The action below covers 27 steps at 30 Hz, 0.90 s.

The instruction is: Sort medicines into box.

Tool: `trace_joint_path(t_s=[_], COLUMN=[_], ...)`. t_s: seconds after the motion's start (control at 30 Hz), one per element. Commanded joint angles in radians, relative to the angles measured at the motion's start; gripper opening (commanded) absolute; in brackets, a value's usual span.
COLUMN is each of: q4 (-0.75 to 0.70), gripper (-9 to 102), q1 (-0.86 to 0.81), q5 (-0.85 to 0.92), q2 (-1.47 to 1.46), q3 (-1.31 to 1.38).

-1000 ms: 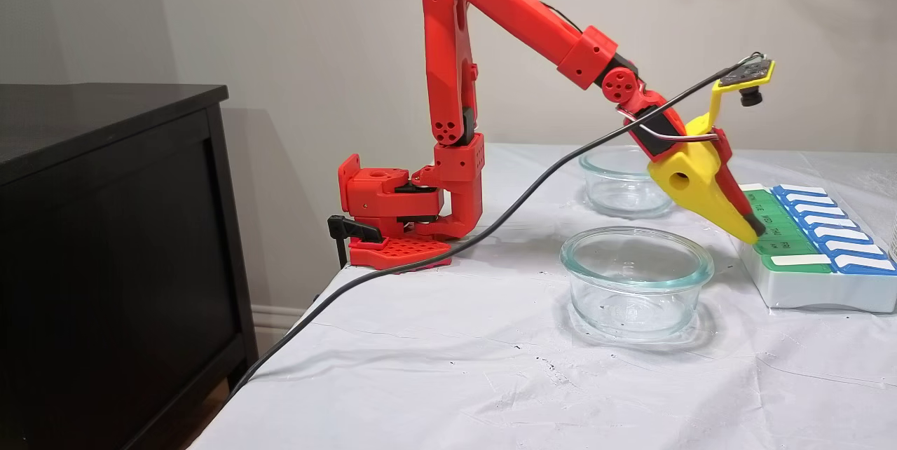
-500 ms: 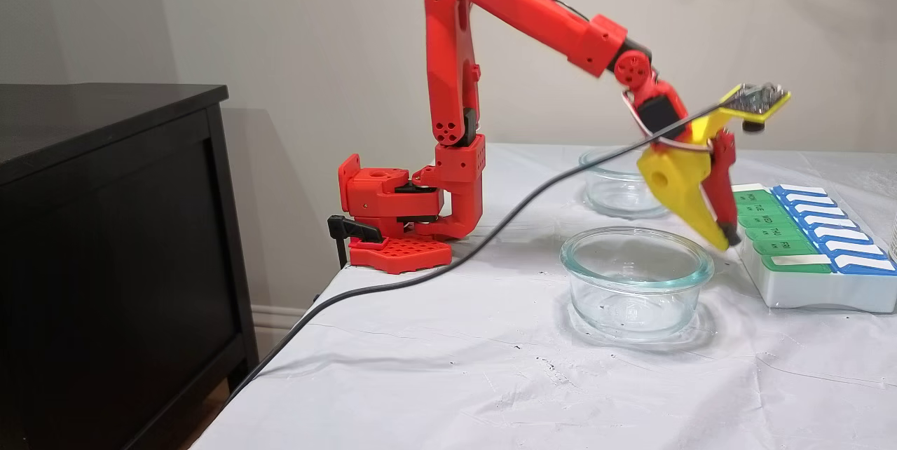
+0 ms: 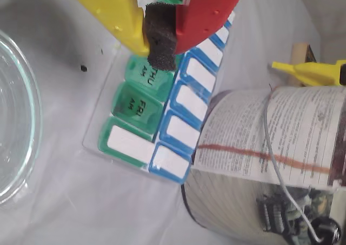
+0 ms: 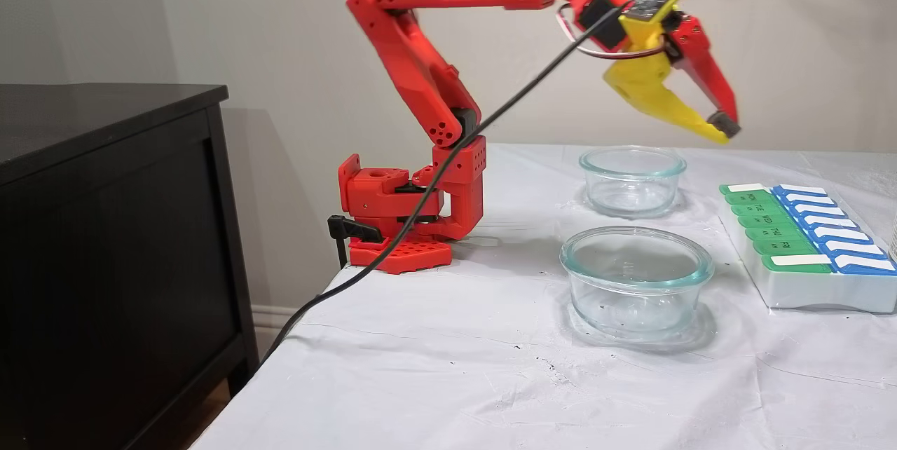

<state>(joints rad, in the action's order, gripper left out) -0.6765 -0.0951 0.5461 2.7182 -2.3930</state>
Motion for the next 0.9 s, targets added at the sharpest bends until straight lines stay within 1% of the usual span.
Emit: trace_joint_path(t_s=[0.0,0.1,0.2,0.37,0.53,0.67,0.77,0.83,0.87], q4=[-0.044,-0.176,-0.250,-0.371,-0.387,-0.327,-0.387,-0.468,-0.466], gripper=[0,0,0,0,0,0,0,0,0], q1=[0.037,0.084,0.123,0.178,0.213,0.241,0.252,0.245,0.242], q5=[0.011,0.040,0.048,0.054,0.031,0.049,0.037,-0.002,-0.012], q2=[0.284,0.387,0.486,0.486,0.486,0.486,0.485,0.485,0.485], q3=[-0.091,-0.169,-0.264,-0.327,-0.483,-0.630,-0.615,-0.597,-0.597])
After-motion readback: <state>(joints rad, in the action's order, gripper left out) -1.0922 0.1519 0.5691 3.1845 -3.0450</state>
